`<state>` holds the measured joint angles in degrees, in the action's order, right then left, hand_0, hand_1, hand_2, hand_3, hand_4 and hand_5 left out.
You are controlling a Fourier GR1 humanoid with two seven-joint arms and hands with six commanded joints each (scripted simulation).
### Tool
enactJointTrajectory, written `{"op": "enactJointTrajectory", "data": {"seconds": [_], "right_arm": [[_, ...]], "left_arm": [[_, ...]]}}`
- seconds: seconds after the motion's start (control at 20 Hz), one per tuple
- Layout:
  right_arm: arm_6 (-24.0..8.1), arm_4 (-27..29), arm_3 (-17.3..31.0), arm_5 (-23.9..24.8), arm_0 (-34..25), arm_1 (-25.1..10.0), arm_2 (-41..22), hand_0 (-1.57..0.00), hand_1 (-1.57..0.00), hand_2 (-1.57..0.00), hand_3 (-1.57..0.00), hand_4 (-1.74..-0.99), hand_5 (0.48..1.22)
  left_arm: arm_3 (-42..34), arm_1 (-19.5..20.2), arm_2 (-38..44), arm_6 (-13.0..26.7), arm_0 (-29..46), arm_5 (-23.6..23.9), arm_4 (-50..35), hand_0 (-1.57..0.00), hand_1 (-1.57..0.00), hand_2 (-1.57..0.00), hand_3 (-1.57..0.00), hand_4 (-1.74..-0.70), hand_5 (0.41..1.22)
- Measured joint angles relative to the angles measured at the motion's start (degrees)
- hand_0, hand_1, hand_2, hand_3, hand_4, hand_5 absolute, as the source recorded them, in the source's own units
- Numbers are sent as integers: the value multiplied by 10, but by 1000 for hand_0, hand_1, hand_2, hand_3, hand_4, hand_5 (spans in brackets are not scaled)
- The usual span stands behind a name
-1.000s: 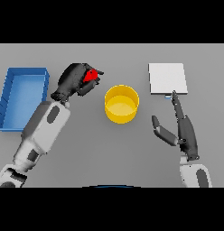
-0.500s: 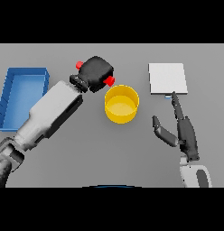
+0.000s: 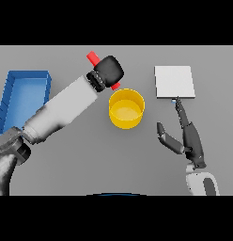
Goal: Pick up the red beaker and tilt it to pour out 1 green nut into yellow bowl. Pick up the yellow bowl and place it on the metallic measuring scale.
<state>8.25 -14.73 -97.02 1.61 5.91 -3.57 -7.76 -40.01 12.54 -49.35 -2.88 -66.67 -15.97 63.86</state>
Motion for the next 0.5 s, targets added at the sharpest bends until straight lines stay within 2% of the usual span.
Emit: {"op": "enactJointTrajectory", "data": {"seconds": [0.3,0.4,0.5], "right_arm": [[1,15,9,-5,-7,4,6,1,1,1,1,-1058,700],[7,8,13,1,-4,6,4,1,1,1,1,-1055,691],[-6,1,18,11,-13,5,8,1,1,1,1,-1076,678]], "left_arm": [[13,-11,-49,-3,-22,11,30,-1571,-1571,-1571,-1571,-1736,1221],[12,-23,-71,16,-20,19,46,-1571,-1571,-1571,-1571,-1737,1221],[14,-20,-94,12,-25,32,70,-1571,-1571,-1571,-1571,-1735,1221]]}}
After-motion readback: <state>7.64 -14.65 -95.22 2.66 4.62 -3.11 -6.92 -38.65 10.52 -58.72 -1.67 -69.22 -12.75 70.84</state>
